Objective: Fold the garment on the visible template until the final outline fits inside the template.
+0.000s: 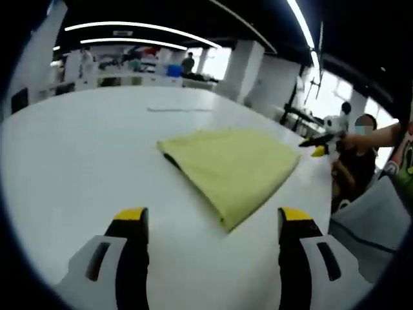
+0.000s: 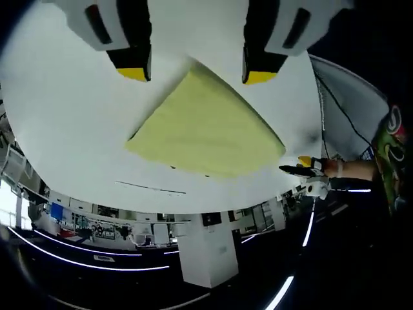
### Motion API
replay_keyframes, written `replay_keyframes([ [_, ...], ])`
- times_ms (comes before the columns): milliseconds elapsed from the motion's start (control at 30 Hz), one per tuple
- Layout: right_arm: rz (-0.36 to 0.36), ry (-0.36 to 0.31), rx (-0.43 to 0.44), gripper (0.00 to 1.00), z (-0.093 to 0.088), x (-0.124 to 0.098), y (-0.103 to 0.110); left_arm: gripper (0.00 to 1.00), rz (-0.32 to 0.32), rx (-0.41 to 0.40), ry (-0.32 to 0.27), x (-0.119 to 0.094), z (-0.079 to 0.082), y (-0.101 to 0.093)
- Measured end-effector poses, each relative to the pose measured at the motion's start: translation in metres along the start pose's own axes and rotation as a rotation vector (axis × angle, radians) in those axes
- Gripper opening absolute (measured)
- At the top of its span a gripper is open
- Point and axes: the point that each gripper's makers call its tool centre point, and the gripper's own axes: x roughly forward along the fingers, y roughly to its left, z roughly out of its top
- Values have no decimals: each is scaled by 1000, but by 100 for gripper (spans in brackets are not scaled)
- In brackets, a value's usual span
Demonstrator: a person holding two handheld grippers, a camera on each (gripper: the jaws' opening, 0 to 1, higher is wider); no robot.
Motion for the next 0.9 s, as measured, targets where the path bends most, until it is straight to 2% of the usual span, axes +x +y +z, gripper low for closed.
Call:
replay_keyframes([
  [100,-6,-18,12,77,4,-1,2,90,14,3,-2,0,1,1],
  [267,-28,-53,33,99,10,-3,0,97,33,13,-6,-1,4,4],
  [467,-46,-53,29,100,11,-5,-3,99,42,10,-24,-2,8,4],
  [900,-76,-68,40,100,6,-16,-4,99,12,37,-17,0,9,-11],
])
